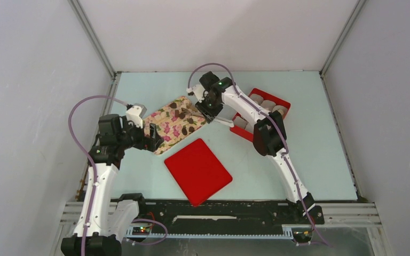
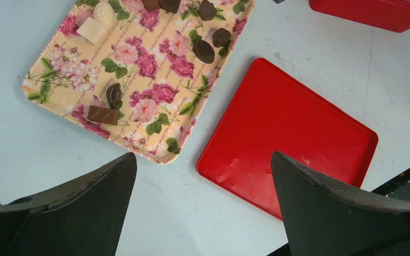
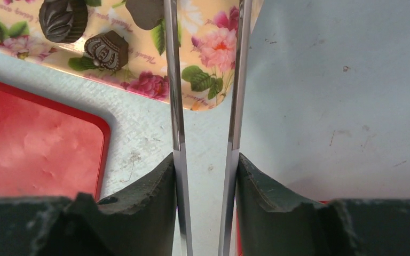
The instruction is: Pack the chocolate
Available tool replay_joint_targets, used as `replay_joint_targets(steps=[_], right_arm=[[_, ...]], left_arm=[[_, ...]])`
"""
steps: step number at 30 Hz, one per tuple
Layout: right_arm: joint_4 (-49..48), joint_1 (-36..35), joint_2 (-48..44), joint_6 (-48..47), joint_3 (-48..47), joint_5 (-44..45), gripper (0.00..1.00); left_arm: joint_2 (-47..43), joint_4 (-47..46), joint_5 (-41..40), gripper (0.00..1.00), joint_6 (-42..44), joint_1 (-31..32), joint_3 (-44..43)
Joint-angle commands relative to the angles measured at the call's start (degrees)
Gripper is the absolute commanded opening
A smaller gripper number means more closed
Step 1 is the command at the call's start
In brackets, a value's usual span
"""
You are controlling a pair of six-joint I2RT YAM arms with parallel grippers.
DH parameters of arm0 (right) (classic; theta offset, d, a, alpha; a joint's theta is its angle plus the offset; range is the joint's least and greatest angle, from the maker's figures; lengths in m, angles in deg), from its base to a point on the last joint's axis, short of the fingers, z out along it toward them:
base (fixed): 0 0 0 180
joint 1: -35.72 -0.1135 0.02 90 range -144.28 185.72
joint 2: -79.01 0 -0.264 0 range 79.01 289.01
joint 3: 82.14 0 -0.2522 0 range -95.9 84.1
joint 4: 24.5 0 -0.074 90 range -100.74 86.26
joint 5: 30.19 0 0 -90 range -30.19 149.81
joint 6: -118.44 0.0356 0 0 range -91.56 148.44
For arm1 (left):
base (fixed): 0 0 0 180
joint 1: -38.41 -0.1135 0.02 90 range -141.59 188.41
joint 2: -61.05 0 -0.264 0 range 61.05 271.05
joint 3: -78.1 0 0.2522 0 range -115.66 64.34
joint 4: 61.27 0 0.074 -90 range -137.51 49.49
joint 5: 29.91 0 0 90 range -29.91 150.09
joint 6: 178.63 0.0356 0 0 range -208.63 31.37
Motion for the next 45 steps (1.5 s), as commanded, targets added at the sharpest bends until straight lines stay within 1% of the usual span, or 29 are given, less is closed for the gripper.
replay_joint_targets(steps=[1, 5, 9, 16, 25, 27, 32, 37, 42, 45], right_arm=[[0.14, -0.72, 0.09, -0.98, -4.21, 0.48, 0.37], [0.33, -0.85, -2.74, -1.22, -2.23, 0.12, 0.3], [-0.77, -0.88, -8.01, -1.05, 1.68, -0.8, 0.28], [-1.26, -0.91, -14.44, -0.47, 4.85, -2.24, 0.27], [-3.62, 0.52, -24.45, -1.05, 16.52, -1.65, 0.27], [-4.0, 1.39, -27.2, -1.44, 19.38, -0.31, 0.26], [-5.77, 6.38, -35.38, -1.48, 29.59, 0.5, 0.26], [-7.97, 14.26, -44.54, -1.3, 39.99, -0.17, 0.26], [-9.64, 21.69, -50.04, -1.04, 47.2, -1.91, 0.26], [-10.48, 25.24, -51.26, -1.04, 49.69, -2.68, 0.27]], left_arm=[[-0.82, -0.86, 0.51, 1.0, 0.54, -0.6, -0.35], [-0.92, -1.05, 0.56, 1.0, 0.51, -0.69, -0.12], [-0.99, -1.37, 0.67, 1.0, 0.52, -0.69, 0.09], [-0.55, -1.67, 0.77, 1.0, 0.44, -0.67, 0.11], [-0.17, -1.98, 1.14, 1.0, 0.45, -0.69, 0.27], [0.18, -2.11, 1.34, 1.0, 0.31, -0.69, 0.13], [1.68, -2.5, 1.95, 1.0, 0.0, -0.68, -0.23], [4.15, -2.56, 2.94, 1.0, -0.79, -0.71, -1.4], [6.43, -2.38, 3.36, 1.0, -1.24, -0.61, -2.94], [7.36, -2.19, 3.59, 1.0, -1.44, -0.52, -3.52]])
